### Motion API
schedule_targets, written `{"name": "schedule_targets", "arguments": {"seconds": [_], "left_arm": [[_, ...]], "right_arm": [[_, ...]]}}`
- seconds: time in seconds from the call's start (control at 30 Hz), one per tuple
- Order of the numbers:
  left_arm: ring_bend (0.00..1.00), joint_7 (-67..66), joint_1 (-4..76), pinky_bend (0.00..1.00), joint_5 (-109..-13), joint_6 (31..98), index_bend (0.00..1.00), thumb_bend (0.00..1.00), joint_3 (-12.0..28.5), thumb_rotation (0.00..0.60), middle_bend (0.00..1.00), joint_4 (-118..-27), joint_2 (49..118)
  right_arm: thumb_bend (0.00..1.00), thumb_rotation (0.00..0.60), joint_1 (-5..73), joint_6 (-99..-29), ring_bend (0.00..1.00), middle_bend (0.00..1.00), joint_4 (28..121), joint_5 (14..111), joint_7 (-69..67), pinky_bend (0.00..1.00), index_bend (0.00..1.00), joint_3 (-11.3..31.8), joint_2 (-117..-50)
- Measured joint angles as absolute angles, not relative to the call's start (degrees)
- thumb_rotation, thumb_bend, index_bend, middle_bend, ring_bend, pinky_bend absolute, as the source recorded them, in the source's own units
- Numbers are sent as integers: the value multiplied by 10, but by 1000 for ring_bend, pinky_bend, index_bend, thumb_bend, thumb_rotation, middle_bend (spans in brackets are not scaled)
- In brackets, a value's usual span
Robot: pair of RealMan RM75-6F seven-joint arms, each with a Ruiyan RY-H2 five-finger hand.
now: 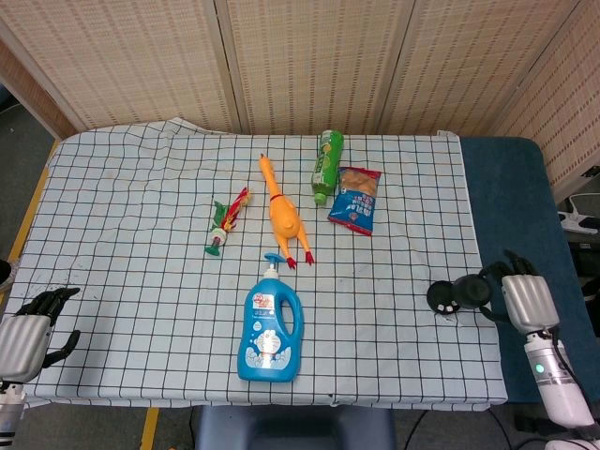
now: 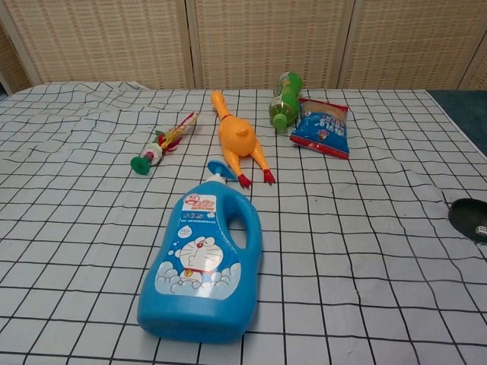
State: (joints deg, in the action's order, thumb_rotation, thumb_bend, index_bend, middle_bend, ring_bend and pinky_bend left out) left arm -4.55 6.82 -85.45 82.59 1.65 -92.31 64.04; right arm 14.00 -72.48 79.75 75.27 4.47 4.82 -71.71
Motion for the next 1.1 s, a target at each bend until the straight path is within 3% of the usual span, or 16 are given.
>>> {"name": "schedule_targets", "arguments": {"seconds": [0.3, 0.5, 0.6, 0.7, 0.87, 1.1], "left_arm": [[189, -50, 69, 378, -854, 824, 184, 371, 16, 600, 194, -922, 642], [189, -47, 69, 377, -854, 824, 184, 371, 16, 600, 194, -922, 641], [189, -47, 69, 378, -856, 825, 184, 371, 15, 600, 194, -921, 641], [189, -47, 70, 377, -854, 822, 184, 372, 15, 600, 194, -920, 642], [189, -48, 69, 377, -855, 824, 184, 371, 15, 600, 194, -921, 642], [189, -38, 69, 378, -852, 823, 184, 370, 17, 600, 194, -918, 640]], "right_arm": [[64, 600, 131, -674, 87, 307, 774, 687, 47, 154, 495, 60, -713], [65, 600, 139, -632, 77, 272, 764, 661, 60, 154, 307, 59, -714], [65, 600, 140, -629, 28, 158, 768, 661, 60, 155, 113, 58, -710], [64, 600, 140, -618, 2, 114, 785, 669, 52, 155, 28, 56, -696], [64, 600, 131, -648, 0, 103, 834, 703, 34, 155, 9, 52, -663], [64, 600, 104, -743, 0, 104, 880, 753, 17, 156, 49, 52, -649]]}}
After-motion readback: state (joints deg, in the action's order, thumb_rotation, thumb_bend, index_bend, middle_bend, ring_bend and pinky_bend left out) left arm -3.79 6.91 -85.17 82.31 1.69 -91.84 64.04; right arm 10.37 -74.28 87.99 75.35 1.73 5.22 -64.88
